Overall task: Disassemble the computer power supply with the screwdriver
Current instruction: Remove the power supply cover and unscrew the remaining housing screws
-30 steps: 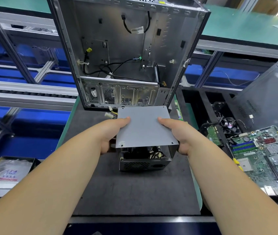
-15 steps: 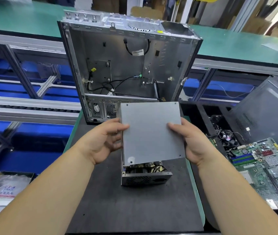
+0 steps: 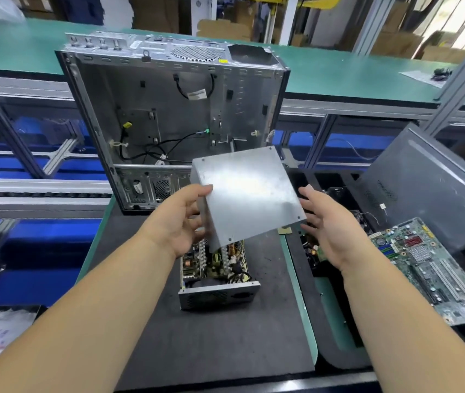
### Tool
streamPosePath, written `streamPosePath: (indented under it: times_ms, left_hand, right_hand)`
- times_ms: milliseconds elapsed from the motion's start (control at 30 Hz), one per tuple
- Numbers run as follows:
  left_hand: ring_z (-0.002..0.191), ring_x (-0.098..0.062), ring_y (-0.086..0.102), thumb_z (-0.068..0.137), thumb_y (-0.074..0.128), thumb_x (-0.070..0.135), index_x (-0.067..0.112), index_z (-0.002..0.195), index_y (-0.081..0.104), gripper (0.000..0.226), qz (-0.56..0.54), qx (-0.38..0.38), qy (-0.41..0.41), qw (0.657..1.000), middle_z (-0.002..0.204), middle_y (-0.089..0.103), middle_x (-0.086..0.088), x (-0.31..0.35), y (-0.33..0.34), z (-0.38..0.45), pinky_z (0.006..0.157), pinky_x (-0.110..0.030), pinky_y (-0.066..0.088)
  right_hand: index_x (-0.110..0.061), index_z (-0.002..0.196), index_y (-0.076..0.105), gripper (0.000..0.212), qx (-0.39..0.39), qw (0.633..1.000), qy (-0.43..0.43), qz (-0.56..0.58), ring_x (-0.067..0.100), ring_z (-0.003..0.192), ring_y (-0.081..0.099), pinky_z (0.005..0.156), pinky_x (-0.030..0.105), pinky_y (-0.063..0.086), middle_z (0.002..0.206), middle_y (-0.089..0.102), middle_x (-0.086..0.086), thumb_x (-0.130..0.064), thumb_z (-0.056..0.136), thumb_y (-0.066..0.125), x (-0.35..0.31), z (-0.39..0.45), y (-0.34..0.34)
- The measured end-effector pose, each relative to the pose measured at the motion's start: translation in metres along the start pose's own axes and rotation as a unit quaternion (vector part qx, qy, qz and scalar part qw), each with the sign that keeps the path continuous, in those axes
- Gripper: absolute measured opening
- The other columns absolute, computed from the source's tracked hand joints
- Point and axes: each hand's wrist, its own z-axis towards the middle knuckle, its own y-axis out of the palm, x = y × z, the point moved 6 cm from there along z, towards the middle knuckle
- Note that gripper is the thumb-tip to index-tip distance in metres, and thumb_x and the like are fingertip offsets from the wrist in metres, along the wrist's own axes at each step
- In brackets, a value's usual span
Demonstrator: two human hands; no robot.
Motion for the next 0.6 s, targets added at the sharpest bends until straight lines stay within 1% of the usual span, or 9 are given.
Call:
streamPosePath:
  times_ms: [33,100,167,233,300,367,467,533,600]
  left_hand:
    - [0.058,-0.016,0.064,0.058,0.076,0.032,0.014,0.096,0.067,0.043,-0.002,0.001,-0.01,1.0,0.077,0.069,-0.001,-0.001,0.002,0.0,0.066,-0.033,0.046]
    - [0.054,-0.016,0.063,0.055,0.078,0.033,0.013,0.096,0.067,0.047,-0.008,0.004,-0.011,1.0,0.072,0.068,0.0,-0.001,0.006,0.0,0.066,-0.032,0.045]
    - [0.057,-0.017,0.065,0.052,0.08,0.034,0.013,0.099,0.068,0.052,-0.005,0.007,0.009,1.0,0.076,0.069,-0.001,0.003,0.008,0.001,0.066,-0.033,0.044]
    - [0.061,-0.018,0.067,0.051,0.082,0.034,0.013,0.103,0.067,0.058,0.008,0.006,0.026,1.0,0.078,0.07,-0.001,0.009,0.011,0.001,0.064,-0.032,0.05]
    - [0.061,-0.019,0.069,0.056,0.082,0.032,0.013,0.103,0.066,0.053,0.006,0.009,0.037,0.999,0.079,0.071,0.0,0.016,0.014,0.003,0.056,-0.03,0.054]
    - [0.058,-0.019,0.068,0.064,0.077,0.033,0.013,0.101,0.065,0.044,-0.001,0.021,0.049,0.999,0.075,0.069,0.0,0.023,0.015,0.004,0.049,-0.029,0.052]
    - [0.045,-0.015,0.06,0.076,0.075,0.03,0.014,0.096,0.063,0.028,-0.02,0.047,0.058,0.997,0.065,0.063,0.002,0.02,0.019,0.006,0.042,-0.025,0.046]
    - [0.052,-0.015,0.065,0.078,0.074,0.028,0.016,0.098,0.064,0.026,-0.012,0.056,0.069,0.996,0.065,0.069,0.005,0.012,0.026,0.006,0.046,-0.026,0.049]
    - [0.075,-0.016,0.071,0.074,0.076,0.028,0.018,0.109,0.064,0.039,0.032,0.062,0.103,0.992,0.082,0.076,0.006,0.002,0.037,0.006,0.056,-0.027,0.051]
  right_hand:
    - [-0.035,0.106,0.066,0.036,0.004,1.0,0.001,-0.001,0.012,0.104,0.068,0.091,0.035,0.047,0.108,0.074,-0.012,-0.058,0.079,0.059,-0.001,0.0,-0.003]
    - [-0.035,0.105,0.065,0.04,0.015,1.0,0.0,-0.005,0.012,0.103,0.068,0.094,0.037,0.048,0.109,0.073,-0.011,-0.058,0.074,0.058,-0.003,0.0,-0.01]
    - [-0.036,0.109,0.063,0.043,0.02,1.0,-0.004,-0.014,0.014,0.108,0.066,0.1,0.041,0.047,0.117,0.07,-0.008,-0.058,0.073,0.058,-0.004,0.002,-0.017]
    - [-0.037,0.11,0.062,0.044,0.024,0.999,-0.005,-0.024,0.015,0.109,0.065,0.102,0.043,0.047,0.12,0.068,-0.008,-0.059,0.072,0.058,-0.004,0.004,-0.022]
    - [-0.037,0.109,0.062,0.042,0.031,0.999,-0.001,-0.024,0.013,0.108,0.066,0.1,0.041,0.049,0.118,0.068,-0.009,-0.059,0.073,0.057,-0.005,0.007,-0.026]
    - [-0.037,0.107,0.062,0.039,0.041,0.999,0.001,-0.019,0.014,0.107,0.066,0.097,0.039,0.05,0.116,0.068,-0.009,-0.057,0.074,0.057,-0.006,0.009,-0.03]
    - [-0.036,0.101,0.06,0.016,0.055,0.998,-0.001,-0.013,0.014,0.104,0.064,0.095,0.039,0.05,0.117,0.066,-0.006,-0.046,0.09,0.059,-0.003,0.01,-0.034]
    - [-0.036,0.098,0.058,0.004,0.065,0.998,0.016,-0.015,0.013,0.102,0.063,0.093,0.039,0.05,0.117,0.064,-0.007,-0.04,0.097,0.056,0.002,0.009,-0.035]
    - [-0.032,0.104,0.056,0.011,0.055,0.997,0.049,-0.016,0.013,0.1,0.061,0.093,0.04,0.05,0.114,0.06,-0.008,-0.041,0.098,0.056,0.009,0.008,-0.031]
